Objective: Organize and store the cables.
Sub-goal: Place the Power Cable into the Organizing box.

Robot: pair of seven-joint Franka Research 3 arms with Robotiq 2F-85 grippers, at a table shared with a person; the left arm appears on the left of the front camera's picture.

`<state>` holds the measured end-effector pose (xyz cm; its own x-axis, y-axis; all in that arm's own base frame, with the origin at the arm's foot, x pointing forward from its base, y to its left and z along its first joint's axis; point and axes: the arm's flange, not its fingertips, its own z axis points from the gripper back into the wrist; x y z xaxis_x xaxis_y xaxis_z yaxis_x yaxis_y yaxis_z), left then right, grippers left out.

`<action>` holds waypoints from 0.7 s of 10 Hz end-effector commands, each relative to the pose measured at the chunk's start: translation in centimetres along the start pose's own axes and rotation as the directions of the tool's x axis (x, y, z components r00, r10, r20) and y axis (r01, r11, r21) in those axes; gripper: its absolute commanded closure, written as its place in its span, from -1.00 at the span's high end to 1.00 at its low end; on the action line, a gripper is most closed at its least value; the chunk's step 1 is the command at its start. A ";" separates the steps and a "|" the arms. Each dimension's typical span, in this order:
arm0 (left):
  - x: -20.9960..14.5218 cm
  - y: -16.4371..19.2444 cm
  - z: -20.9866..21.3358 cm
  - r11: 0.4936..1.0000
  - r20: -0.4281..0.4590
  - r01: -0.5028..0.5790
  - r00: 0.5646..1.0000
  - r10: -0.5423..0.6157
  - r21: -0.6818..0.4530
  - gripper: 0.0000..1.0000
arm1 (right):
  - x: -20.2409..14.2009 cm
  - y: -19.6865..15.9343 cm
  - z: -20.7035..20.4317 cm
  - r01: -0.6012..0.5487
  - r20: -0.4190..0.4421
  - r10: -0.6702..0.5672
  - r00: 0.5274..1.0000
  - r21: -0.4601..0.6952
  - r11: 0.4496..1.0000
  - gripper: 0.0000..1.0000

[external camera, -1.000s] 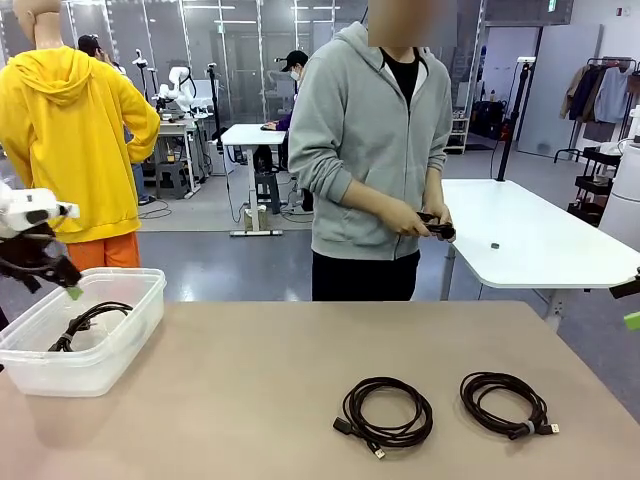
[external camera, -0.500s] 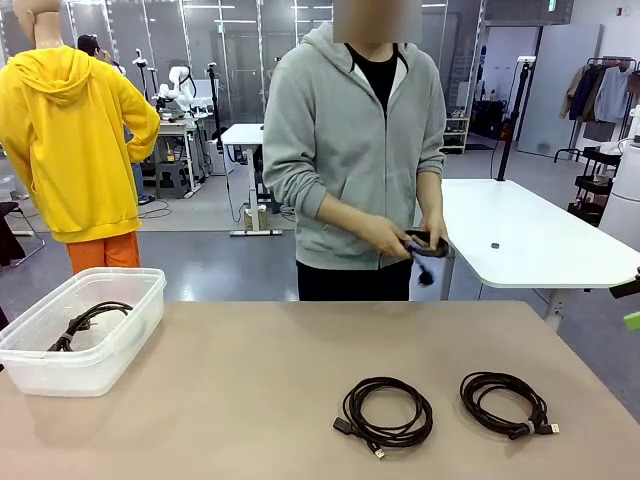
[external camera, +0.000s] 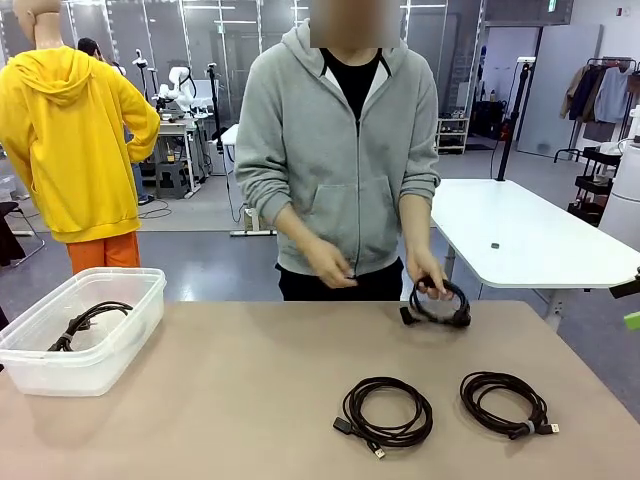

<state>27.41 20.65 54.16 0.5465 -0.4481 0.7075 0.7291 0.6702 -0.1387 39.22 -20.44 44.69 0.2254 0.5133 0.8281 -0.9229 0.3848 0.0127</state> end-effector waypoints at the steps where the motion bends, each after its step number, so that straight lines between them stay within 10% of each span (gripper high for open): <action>1: 0.3 0.2 -0.2 1.000 -0.008 -0.017 1.000 0.017 0.024 1.00 | 0.4 0.2 0.2 0.022 -0.013 -0.022 1.000 0.005 1.000 1.00; 7: 0.3 0.2 -0.2 1.000 -0.008 -0.017 1.000 0.017 0.024 1.00 | 0.4 0.2 0.2 0.022 -0.013 -0.022 1.000 0.005 1.000 1.00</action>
<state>27.57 20.62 54.07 0.5706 -0.4483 0.6880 0.7112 0.6888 -0.1410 39.21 -20.45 44.69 0.2257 0.5132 0.8281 -0.9228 0.3851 0.0128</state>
